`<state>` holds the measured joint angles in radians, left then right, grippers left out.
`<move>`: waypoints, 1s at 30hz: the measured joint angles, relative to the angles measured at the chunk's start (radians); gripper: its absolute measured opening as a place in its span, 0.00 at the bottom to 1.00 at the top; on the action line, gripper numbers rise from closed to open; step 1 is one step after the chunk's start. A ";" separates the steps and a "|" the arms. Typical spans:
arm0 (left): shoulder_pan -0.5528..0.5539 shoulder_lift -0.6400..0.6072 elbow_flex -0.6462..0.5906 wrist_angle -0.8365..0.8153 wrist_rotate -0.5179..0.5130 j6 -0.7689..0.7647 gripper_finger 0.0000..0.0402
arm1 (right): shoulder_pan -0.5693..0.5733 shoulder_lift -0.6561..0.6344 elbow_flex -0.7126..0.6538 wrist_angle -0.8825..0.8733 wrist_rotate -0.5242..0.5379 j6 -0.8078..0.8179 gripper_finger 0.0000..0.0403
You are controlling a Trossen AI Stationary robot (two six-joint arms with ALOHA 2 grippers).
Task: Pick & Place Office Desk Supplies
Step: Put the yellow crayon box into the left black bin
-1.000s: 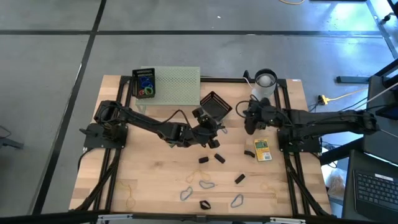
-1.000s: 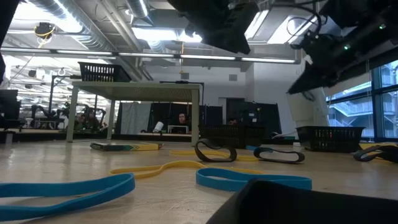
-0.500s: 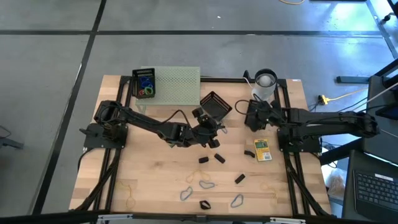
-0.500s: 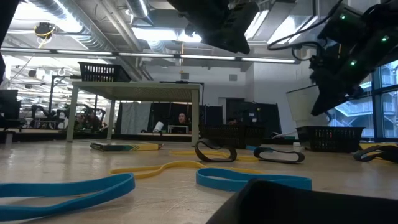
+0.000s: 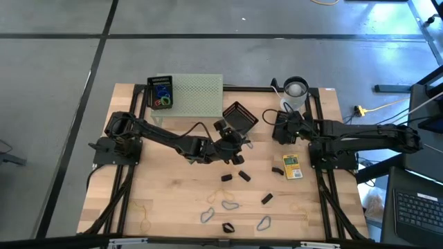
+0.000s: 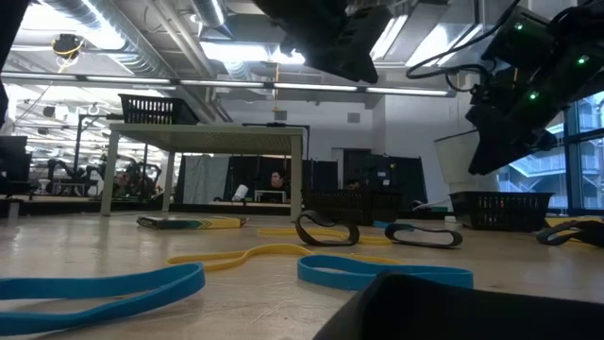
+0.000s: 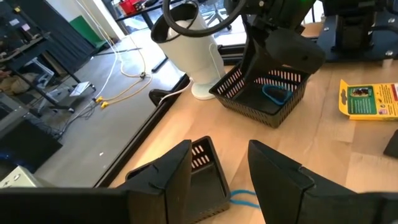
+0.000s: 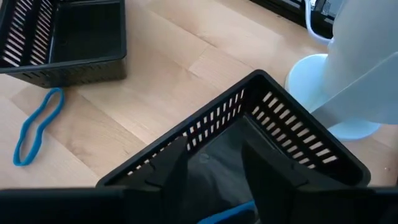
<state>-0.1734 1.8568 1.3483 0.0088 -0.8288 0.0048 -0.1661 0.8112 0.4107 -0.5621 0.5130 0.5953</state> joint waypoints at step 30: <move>-0.062 0.000 0.000 -0.120 -0.075 -0.029 0.38 | 0.315 0.031 0.209 -0.361 -0.631 -0.185 0.32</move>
<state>-0.2352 1.8568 1.3479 -0.1108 -0.9035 -0.0241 0.1488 0.8419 0.6201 -0.9230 -0.1182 0.4102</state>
